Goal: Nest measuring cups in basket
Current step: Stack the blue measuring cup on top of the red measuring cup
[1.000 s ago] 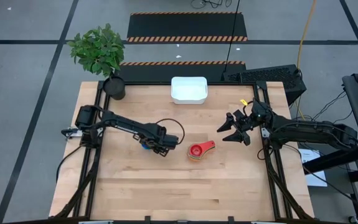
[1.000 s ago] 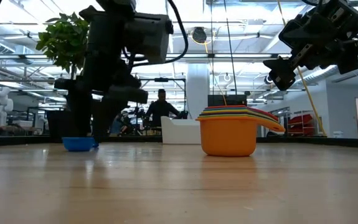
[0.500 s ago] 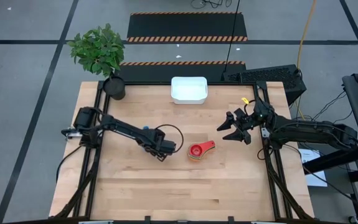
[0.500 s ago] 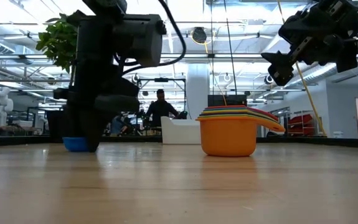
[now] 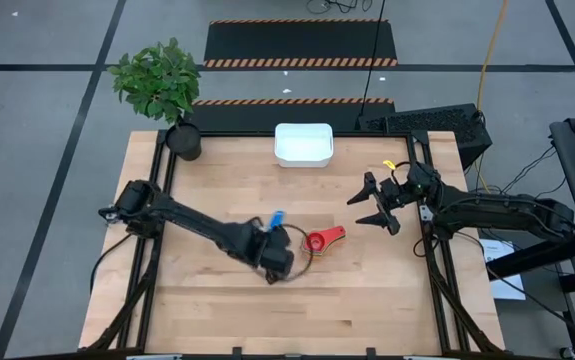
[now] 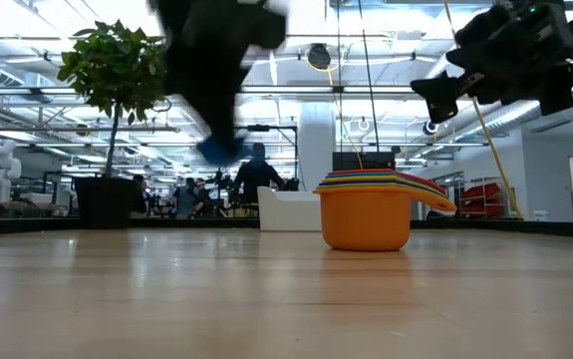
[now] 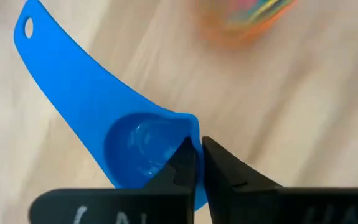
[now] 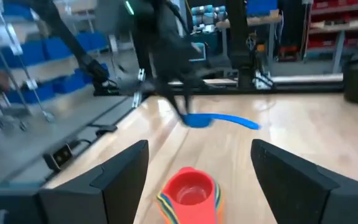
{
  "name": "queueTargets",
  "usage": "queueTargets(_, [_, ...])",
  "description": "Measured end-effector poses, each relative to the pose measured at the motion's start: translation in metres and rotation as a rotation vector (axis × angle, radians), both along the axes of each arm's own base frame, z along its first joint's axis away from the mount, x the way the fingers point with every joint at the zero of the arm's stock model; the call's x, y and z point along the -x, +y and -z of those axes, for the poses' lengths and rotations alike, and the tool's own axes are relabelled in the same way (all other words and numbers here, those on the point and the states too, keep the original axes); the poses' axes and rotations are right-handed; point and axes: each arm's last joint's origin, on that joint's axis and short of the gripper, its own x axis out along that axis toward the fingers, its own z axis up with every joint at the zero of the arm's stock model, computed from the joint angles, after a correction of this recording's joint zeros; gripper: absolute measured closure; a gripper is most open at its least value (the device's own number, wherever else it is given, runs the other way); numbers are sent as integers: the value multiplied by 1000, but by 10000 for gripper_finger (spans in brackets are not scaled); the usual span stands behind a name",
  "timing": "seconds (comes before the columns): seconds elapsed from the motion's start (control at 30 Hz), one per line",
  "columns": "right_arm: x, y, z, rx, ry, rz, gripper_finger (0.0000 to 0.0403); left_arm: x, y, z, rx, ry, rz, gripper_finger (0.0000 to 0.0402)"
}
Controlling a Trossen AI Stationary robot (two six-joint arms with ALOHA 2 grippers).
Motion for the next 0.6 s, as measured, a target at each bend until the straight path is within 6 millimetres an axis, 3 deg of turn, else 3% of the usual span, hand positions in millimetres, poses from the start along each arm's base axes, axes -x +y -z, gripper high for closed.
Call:
queueTargets(0.23, [-6, 24, -4, 243, -110, -18, 129, -25, -55, -53, -142, -398, 406, 393])
queueTargets(0.37, [-6, 46, -12, 399, -228, -6, 129, -30, -69, -62, -151, -518, 557, 386])
queueTargets(0.6, [2, 82, -21, 638, -399, -21, 129, -31, -76, -67, -162, -574, 606, 393])
